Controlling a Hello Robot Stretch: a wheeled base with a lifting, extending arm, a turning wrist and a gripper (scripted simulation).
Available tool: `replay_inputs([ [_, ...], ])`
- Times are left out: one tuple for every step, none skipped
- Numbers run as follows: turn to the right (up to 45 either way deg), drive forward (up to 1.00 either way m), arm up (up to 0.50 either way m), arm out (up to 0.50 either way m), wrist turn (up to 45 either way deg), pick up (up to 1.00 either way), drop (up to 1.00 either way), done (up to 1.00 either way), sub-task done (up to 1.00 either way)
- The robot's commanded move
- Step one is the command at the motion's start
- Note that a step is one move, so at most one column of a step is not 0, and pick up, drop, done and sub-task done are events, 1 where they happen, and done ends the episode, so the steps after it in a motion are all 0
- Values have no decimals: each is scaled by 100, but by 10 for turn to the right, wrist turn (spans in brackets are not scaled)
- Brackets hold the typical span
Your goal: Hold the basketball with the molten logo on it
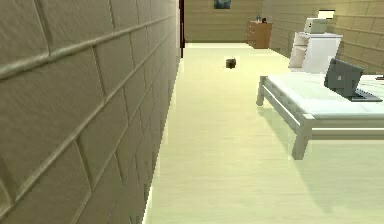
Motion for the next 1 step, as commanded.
replay_inputs([
  [0,0,16,0,0,0,0,0,0],
])
